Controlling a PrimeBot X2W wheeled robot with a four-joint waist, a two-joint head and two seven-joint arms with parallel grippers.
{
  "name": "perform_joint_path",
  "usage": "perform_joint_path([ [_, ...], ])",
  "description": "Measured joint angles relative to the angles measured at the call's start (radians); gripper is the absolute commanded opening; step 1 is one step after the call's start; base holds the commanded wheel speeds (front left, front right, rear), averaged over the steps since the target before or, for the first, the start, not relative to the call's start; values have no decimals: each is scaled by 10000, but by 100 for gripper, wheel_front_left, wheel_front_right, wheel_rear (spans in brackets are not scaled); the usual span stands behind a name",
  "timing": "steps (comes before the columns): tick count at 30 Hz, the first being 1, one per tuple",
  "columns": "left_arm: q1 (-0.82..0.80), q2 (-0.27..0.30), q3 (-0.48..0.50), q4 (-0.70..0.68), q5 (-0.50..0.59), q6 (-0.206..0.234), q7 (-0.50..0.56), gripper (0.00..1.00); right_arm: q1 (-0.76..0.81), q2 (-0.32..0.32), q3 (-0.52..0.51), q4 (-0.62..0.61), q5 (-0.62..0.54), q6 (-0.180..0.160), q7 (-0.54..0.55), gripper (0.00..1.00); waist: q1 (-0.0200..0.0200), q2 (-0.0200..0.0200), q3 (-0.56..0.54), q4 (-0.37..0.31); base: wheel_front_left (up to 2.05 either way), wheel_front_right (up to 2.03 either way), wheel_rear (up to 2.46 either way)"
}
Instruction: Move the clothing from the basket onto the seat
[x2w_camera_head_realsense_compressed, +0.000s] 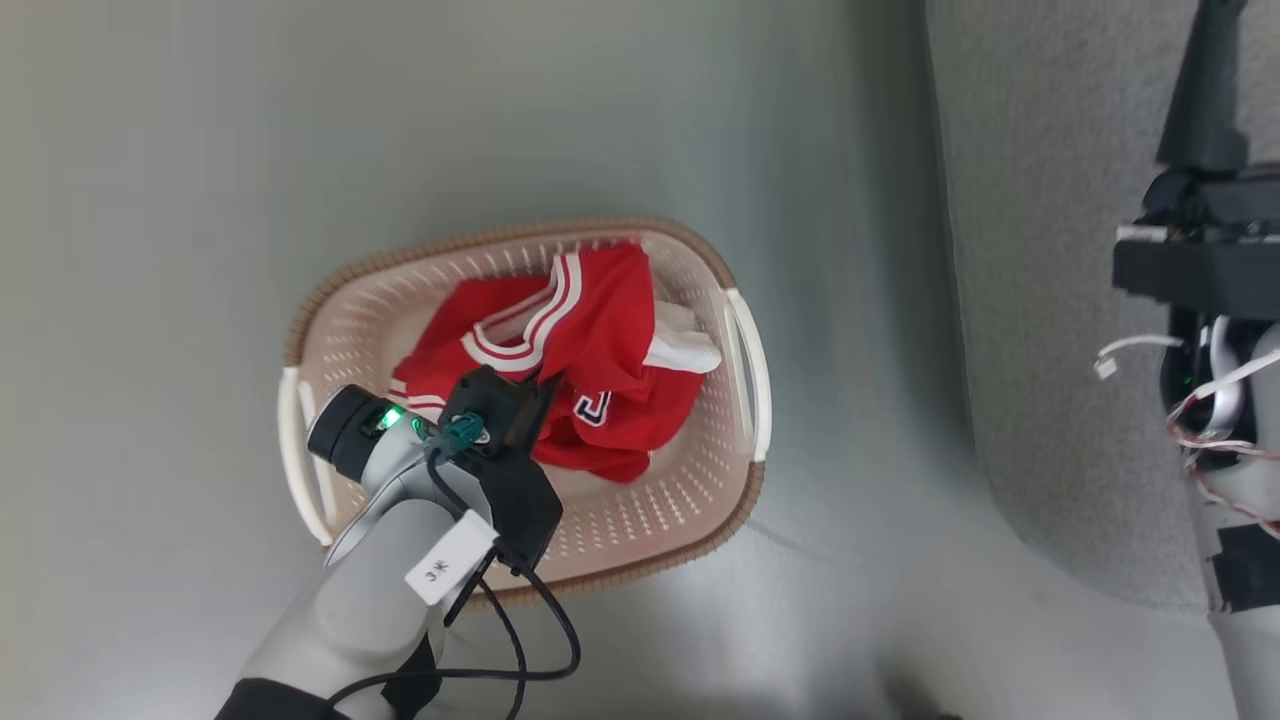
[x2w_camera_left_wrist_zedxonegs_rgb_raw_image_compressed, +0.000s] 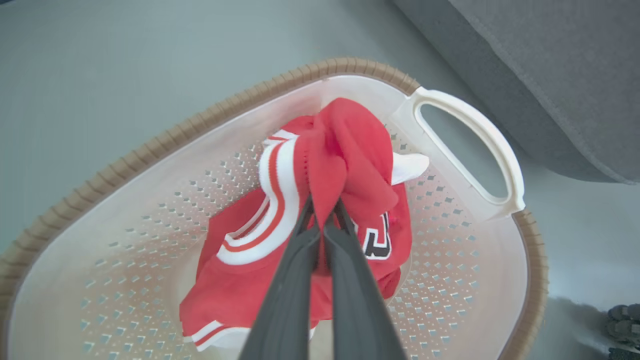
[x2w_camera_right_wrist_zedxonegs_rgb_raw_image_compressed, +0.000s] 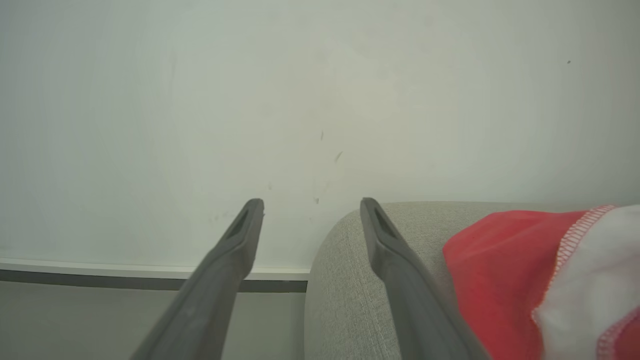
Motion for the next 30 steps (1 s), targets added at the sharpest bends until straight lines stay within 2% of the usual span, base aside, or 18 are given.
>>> perform_joint_path([
  [16, -221, -6, 569, -1448, -384, -17, -69, 0, 1223, 230, 150, 1204, 125, 255, -75, 100, -1, 0, -2089, 573, 0, 0, 0],
  [30, -291, 416, 876, -2905, -382, -25, -69, 0, 2265, 834, 629, 2027, 362, 497, -77, 100, 0, 0, -3946, 992, 0, 0, 0],
])
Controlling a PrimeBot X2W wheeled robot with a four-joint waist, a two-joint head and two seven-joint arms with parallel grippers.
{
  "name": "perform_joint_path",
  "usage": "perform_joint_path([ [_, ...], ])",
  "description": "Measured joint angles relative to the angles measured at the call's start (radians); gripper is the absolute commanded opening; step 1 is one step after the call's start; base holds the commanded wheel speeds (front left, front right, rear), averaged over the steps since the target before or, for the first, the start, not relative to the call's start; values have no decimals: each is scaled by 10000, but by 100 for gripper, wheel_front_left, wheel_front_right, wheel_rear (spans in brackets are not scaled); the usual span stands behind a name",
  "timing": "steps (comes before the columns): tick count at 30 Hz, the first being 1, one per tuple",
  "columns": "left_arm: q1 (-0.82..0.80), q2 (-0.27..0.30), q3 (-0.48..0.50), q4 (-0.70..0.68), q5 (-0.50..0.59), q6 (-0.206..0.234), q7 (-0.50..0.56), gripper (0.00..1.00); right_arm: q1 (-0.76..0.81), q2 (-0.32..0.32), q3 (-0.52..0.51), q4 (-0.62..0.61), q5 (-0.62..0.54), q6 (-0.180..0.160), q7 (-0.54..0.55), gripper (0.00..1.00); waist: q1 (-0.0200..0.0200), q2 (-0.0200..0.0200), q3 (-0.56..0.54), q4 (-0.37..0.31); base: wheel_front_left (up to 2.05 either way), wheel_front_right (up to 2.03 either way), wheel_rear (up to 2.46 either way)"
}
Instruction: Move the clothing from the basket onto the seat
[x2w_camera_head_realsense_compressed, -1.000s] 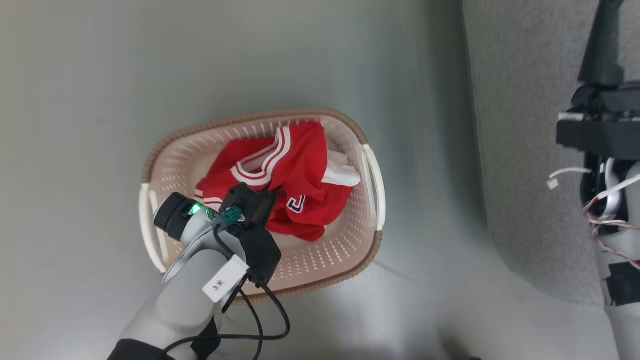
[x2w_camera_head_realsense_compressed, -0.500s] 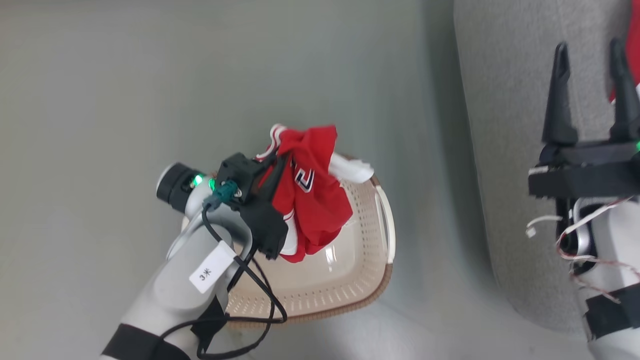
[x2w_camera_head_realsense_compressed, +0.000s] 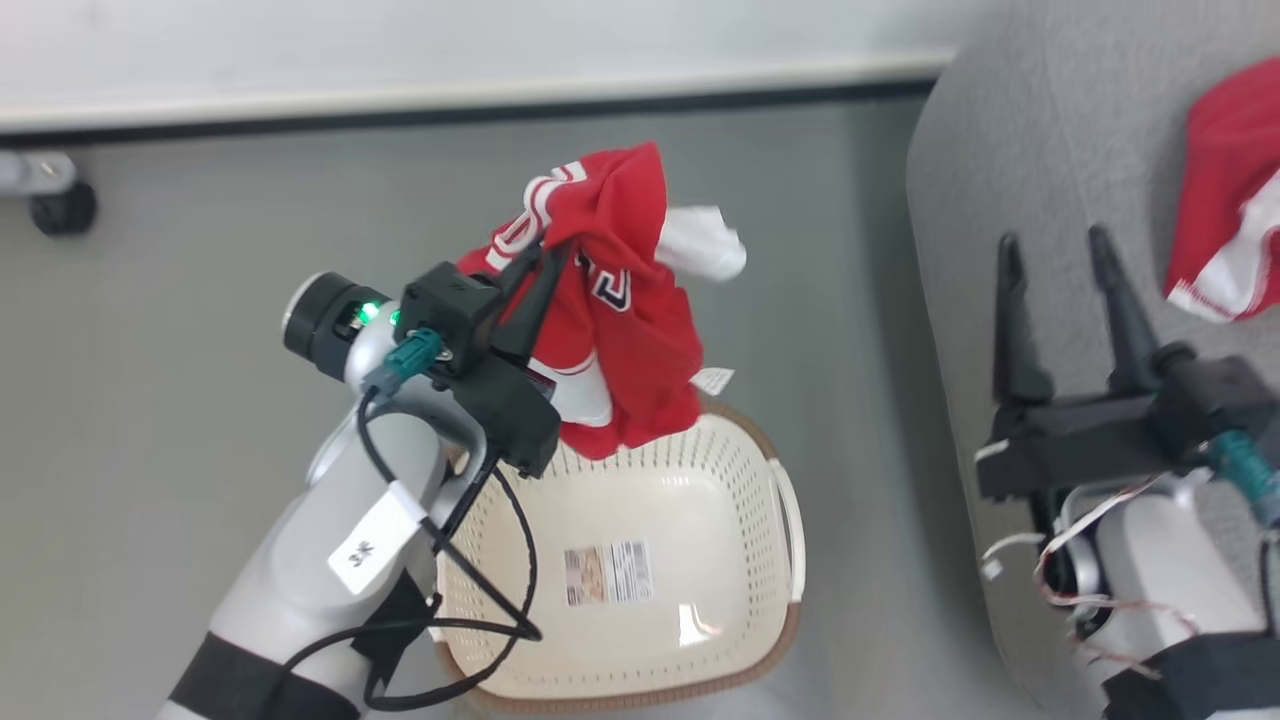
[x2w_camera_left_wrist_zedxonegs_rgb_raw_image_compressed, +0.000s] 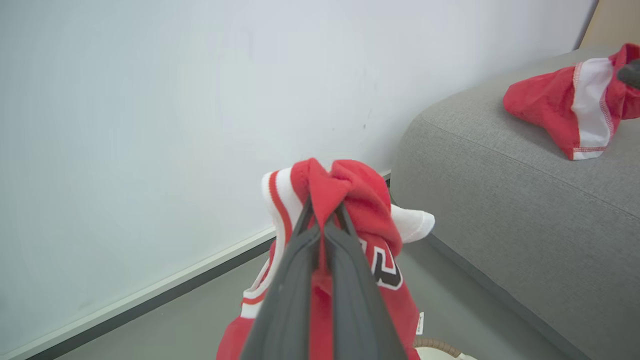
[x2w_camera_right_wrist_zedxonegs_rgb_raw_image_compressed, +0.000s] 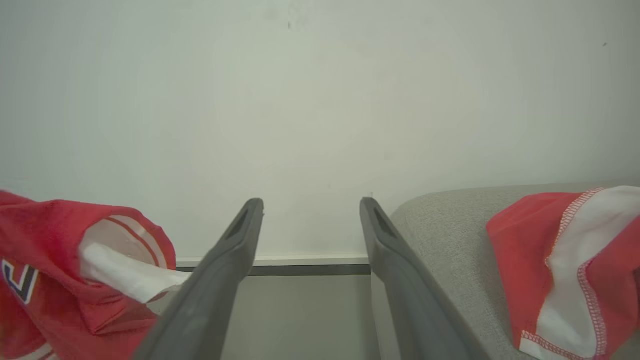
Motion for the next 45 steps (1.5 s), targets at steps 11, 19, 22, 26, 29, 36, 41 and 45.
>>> perform_joint_path([
  [11, 732, 414, 134, -621, -67, -2, -2, 0, 944, 389, 593, 725, 13, 410, 2, 100, 0, -1, -1596, 163, 0, 0, 0],
  [19, 1133, 403, 31, -823, -104, -2, -2, 0, 1272, 591, 1413, 1283, -2, 930, 2, 100, 0, 0, -2524, 186, 0, 0, 0],
  [22, 1209, 382, -59, -913, -115, -2, 0, 0, 1387, 736, 1896, 1605, -25, 1235, 2, 100, 0, 0, -2919, 194, 0, 0, 0],
  [26, 1326, 337, -230, -984, -121, -2, 23, 0, 1423, 842, 2441, 2088, -61, 1450, 2, 100, 0, 0, -3444, 205, 0, 0, 0],
  [29, 1412, 297, -376, -1104, -123, -4, 169, 0, 1419, 888, 2851, 2437, -79, 1582, 2, 100, -1, -1, -3837, 214, 0, 0, 0],
  [36, 1514, 161, -723, -1900, -190, -8, 656, 0, 1160, 995, 3699, 2974, -109, 1720, 2, 100, 0, 0, -4685, 253, 0, 0, 0],
  [41, 1514, 63, -907, -2349, -207, -15, 991, 0, 886, 1018, 4213, 3394, -86, 1760, 2, 100, 0, 0, -4934, 324, 0, 0, 0],
  [45, 1515, -27, -1118, -2602, -259, -19, 1254, 0, 707, 1034, 4621, 3728, 27, 1804, 2, 100, 2, 1, -4991, 453, 0, 0, 0],
])
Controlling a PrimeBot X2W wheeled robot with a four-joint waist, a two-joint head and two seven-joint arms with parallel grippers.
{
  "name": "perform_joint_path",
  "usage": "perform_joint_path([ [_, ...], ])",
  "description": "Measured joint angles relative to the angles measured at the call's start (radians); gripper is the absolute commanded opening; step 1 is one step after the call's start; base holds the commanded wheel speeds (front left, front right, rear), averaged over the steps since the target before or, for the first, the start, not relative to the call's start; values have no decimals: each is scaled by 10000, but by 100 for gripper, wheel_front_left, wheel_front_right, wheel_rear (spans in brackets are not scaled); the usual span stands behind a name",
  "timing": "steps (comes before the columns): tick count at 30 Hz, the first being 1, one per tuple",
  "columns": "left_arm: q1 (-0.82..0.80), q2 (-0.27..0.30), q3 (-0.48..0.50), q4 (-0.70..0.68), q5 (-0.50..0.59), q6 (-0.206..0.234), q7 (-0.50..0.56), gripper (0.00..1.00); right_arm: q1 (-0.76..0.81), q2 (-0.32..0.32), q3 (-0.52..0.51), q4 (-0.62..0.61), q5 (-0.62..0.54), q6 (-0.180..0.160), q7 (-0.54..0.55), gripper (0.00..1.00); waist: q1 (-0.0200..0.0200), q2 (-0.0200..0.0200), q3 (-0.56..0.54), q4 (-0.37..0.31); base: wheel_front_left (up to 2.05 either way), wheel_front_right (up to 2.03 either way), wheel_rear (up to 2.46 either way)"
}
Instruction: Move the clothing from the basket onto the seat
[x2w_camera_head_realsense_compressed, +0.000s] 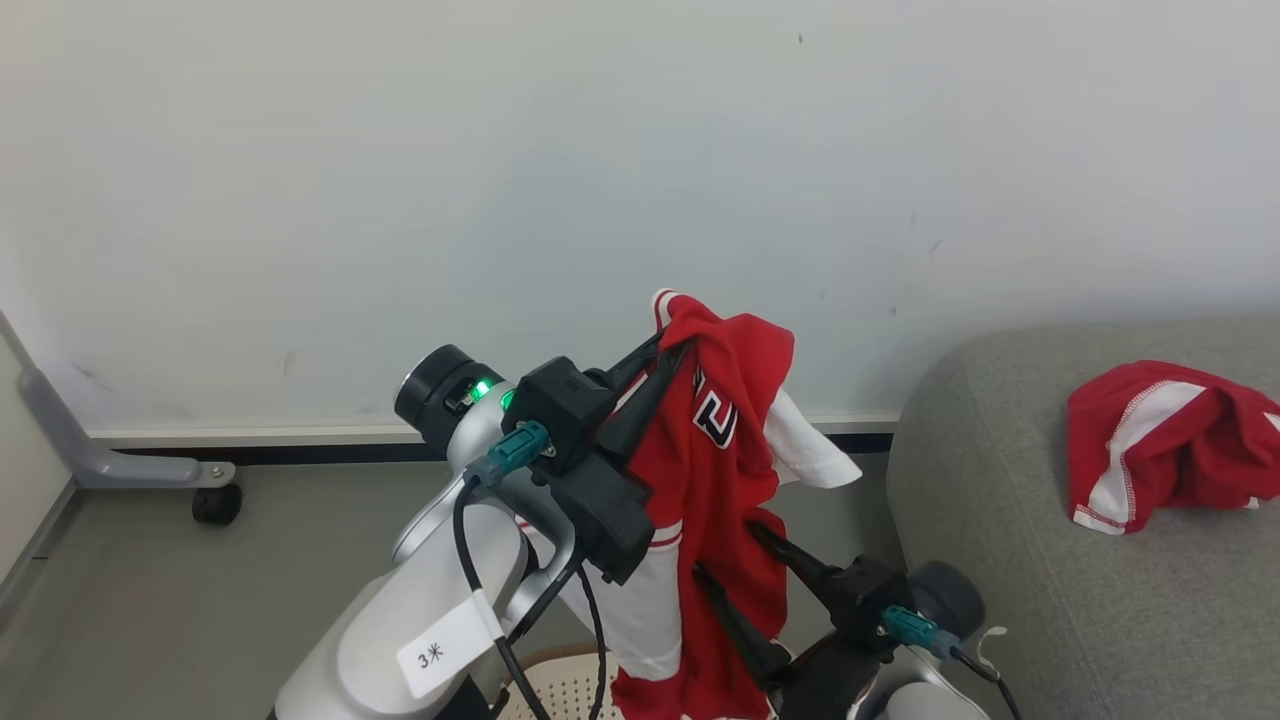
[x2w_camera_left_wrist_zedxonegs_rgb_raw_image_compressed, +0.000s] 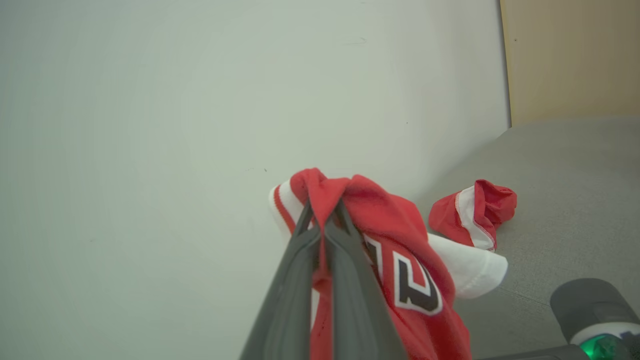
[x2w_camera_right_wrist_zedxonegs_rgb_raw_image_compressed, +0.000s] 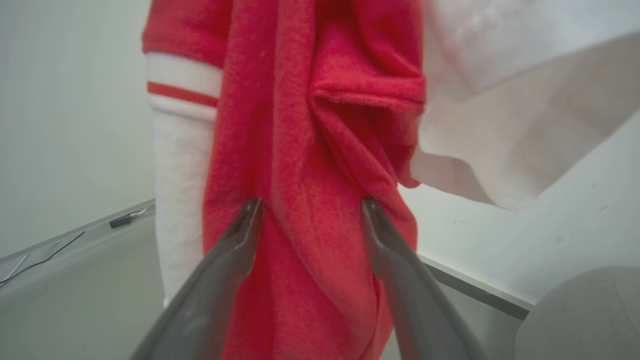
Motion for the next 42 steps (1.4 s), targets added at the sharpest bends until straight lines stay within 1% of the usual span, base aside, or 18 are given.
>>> perform_joint_path([
  [4, 17, -2, -92, -280, -42, 0, 219, 0, -383, -12, 587, 56, 395, 0, 0, 100, 0, 0, -21, 117, 0, 0, 0],
  [5, 21, -8, -123, -337, -52, 0, 270, 0, -504, -2, 738, 52, 548, 6, 0, 90, 0, -1, -21, 138, 0, 0, 0],
  [6, 21, -19, -167, -366, -82, 0, 313, 0, -613, 12, 832, 54, 667, 27, 0, 51, 0, 0, -20, 163, 0, 0, 0],
  [7, 35, -25, -178, -428, -140, 0, 380, 0, -732, 12, 989, 50, 761, 27, 0, 42, 0, 0, -19, 190, 0, 0, 0],
  [8, 41, -27, -186, -477, -213, 0, 435, 0, -841, 8, 1122, 58, 855, 27, 0, 20, 0, 0, -16, 211, 0, 0, 0],
  [9, 41, -29, -190, -527, -288, 0, 477, 0, -937, 8, 1223, 65, 936, 27, 0, 0, 0, 0, -12, 230, 0, 0, 0],
  [15, 199, -6, -153, -640, -451, 0, 683, 0, -1208, 8, 1509, 274, 1440, 27, 0, 0, 0, 0, 7, 283, 0, 0, 0],
  [18, 434, 146, -2, -633, -545, 17, 715, 0, -1211, 6, 1578, 370, 1590, 27, 0, 0, 0, 0, 8, 245, 0, 0, 0],
  [19, 521, 207, 61, -629, -579, 17, 782, 4, -1211, 6, 1605, 389, 1655, 27, 0, 0, -1, 0, 7, 215, 0, 0, 0],
  [20, 609, 278, 117, -610, -596, 33, 798, 13, -1211, 6, 1609, 399, 1724, 27, 0, 0, -1, 0, 5, 179, 0, 0, 0],
  [21, 689, 343, 165, -593, -616, 63, 803, 25, -1214, 8, 1607, 410, 1795, 27, 0, 0, 0, 0, 4, 140, 0, 0, 0],
  [22, 769, 384, 213, -577, -642, 121, 836, 36, -1215, 8, 1603, 431, 1837, 27, 0, 0, 0, 0, 3, 98, 0, 0, 0],
  [23, 842, 403, 274, -546, -671, 155, 876, 45, -1215, 6, 1593, 447, 1839, 27, 2, 0, 0, 0, 3, 53, 0, 0, 0],
  [24, 906, 414, 318, -523, -700, 201, 876, 51, -1215, 6, 1580, 454, 1847, 27, 2, 0, 0, 0, 2, 6, 0, 0, 0],
  [26, 1018, 449, 399, -466, -765, 263, 884, 100, -1213, 6, 1540, 454, 1908, 27, 0, 0, 0, 0, 2, -96, 0, 0, 0],
  [31, 1315, 625, 621, -416, -997, 458, 886, 100, -1198, 6, 1323, 510, 1910, 27, 0, 0, 0, 0, 7, -396, 0, 0, 0],
  [36, 1633, 679, 700, -418, -1020, 550, 869, 100, -1160, -13, 1034, 476, 1910, 27, 2, 0, 0, 0, 16, -743, 0, 0, 0],
  [42, 2204, 704, 711, -502, -1122, 633, 665, 100, -1067, -456, 639, 188, 1902, -75, 2, 0, 0, 0, 22, -1213, 0, 0, 0],
])
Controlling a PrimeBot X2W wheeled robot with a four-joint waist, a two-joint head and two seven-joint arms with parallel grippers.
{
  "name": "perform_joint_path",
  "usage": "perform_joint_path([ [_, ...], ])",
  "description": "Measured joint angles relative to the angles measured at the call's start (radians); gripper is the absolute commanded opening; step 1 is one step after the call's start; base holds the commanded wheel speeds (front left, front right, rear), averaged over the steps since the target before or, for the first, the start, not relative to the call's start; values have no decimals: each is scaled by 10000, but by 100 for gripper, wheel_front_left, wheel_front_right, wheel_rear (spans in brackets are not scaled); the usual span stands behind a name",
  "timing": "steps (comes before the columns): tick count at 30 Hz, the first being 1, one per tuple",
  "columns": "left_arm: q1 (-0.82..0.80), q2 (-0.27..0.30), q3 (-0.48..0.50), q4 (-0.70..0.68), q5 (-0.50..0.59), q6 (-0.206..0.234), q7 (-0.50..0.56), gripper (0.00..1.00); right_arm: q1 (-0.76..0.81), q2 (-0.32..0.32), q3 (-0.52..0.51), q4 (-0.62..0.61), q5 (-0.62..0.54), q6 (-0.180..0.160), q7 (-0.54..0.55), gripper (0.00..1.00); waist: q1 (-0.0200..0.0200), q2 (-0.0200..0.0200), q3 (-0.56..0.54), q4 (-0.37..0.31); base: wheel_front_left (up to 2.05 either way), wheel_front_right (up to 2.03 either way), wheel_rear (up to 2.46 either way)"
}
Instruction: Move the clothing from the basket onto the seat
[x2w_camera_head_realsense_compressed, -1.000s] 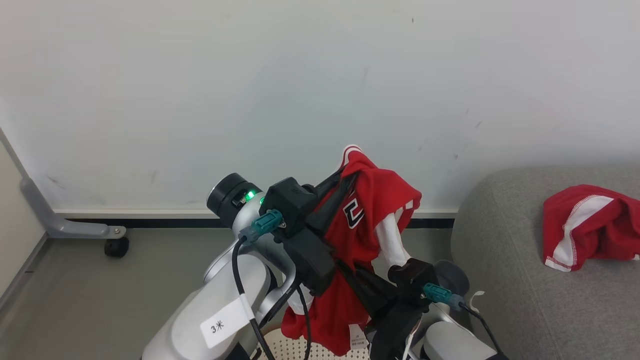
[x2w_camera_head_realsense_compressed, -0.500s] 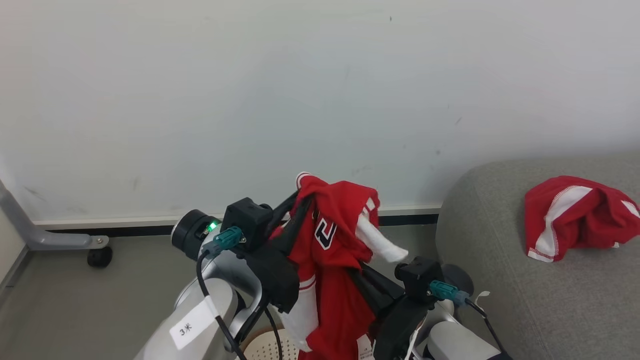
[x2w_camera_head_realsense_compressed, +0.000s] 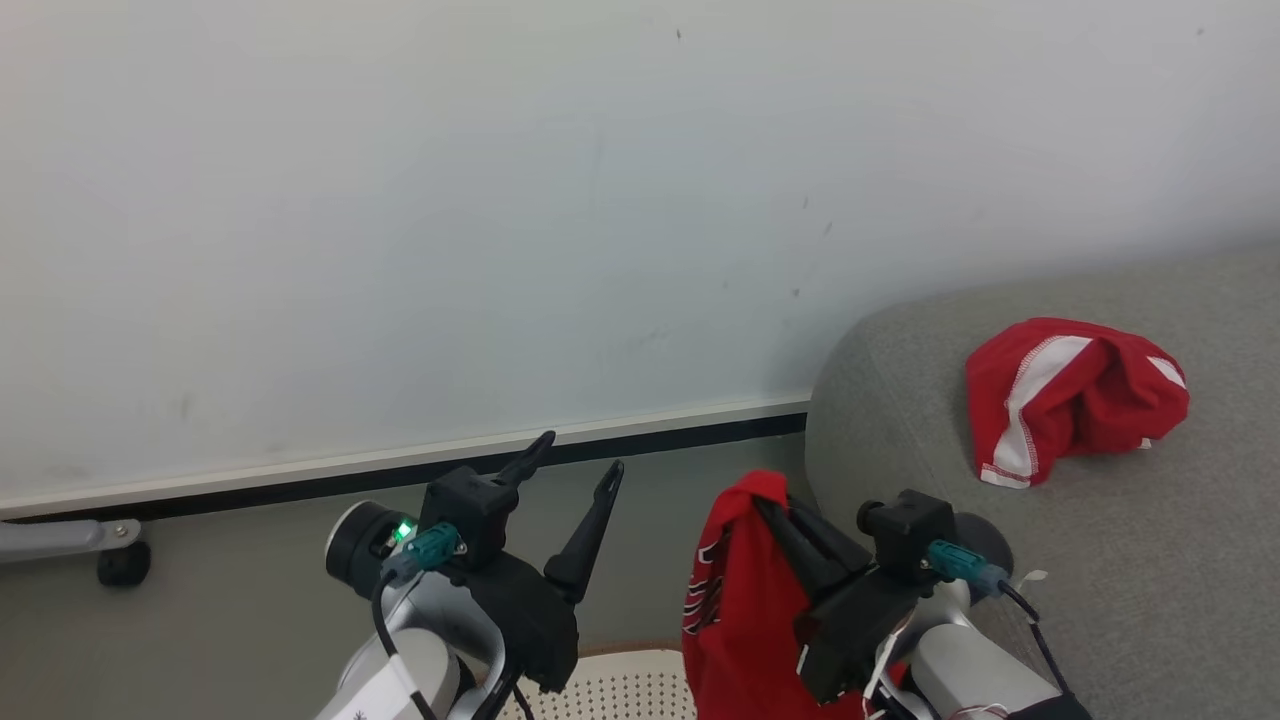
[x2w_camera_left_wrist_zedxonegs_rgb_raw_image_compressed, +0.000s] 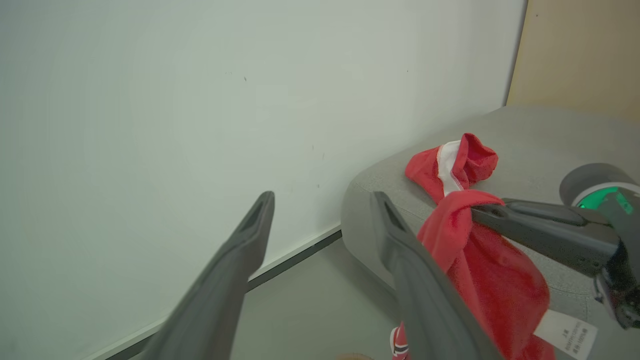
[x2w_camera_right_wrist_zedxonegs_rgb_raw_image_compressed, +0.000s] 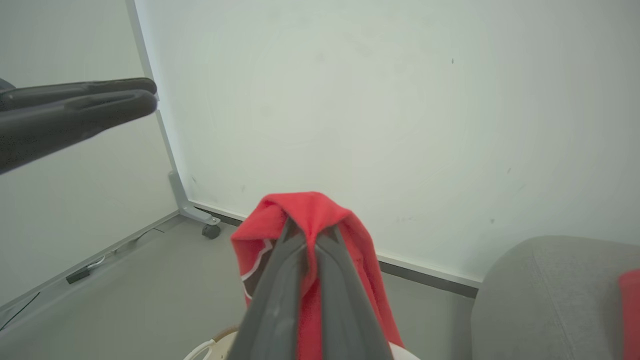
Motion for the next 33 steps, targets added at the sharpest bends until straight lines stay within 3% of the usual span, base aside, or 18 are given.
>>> perform_joint_path([
  [16, 1381, -337, -502, -364, -42, 96, -508, 100, 460, -2098, -982, -1854, -642, -759, 0, 0, 0, 0, 74, -1798, 0, 0, 0],
  [33, 1600, -669, -805, -604, -25, 278, -779, 100, -215, -3089, -1636, -2851, -788, -777, -2, 0, 0, 0, 679, -3466, 0, 0, 0],
])
